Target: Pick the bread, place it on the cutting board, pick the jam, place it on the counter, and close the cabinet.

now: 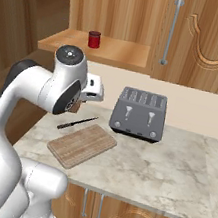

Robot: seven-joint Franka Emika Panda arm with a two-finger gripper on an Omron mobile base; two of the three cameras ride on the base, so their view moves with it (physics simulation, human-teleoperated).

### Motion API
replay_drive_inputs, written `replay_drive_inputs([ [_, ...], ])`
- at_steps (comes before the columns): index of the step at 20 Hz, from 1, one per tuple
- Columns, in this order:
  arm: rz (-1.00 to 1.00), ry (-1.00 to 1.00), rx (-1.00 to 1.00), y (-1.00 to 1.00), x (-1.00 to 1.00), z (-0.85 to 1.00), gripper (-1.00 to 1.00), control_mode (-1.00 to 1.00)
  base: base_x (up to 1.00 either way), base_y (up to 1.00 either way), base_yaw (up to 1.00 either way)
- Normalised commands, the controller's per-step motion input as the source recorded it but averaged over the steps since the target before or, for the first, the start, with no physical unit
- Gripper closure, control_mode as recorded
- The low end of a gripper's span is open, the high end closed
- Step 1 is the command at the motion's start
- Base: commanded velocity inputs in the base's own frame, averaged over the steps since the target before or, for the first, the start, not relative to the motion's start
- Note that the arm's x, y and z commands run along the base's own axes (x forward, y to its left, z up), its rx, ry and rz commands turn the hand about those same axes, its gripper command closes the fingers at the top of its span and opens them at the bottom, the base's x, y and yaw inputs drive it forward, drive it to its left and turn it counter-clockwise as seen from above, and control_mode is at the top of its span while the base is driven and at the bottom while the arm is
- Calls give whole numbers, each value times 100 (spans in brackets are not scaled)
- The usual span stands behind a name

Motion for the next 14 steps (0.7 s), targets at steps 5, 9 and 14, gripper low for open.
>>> replay_drive_inputs([
  [5, -1, 6, 0, 0, 3, -56, 100, -100, 0, 0, 0],
  [9, -2, 5, 0, 0, 16, -53, 100, -100, 0, 0, 0],
  [14, -2, 4, 0, 0, 33, -50, 100, -100, 0, 0, 0],
])
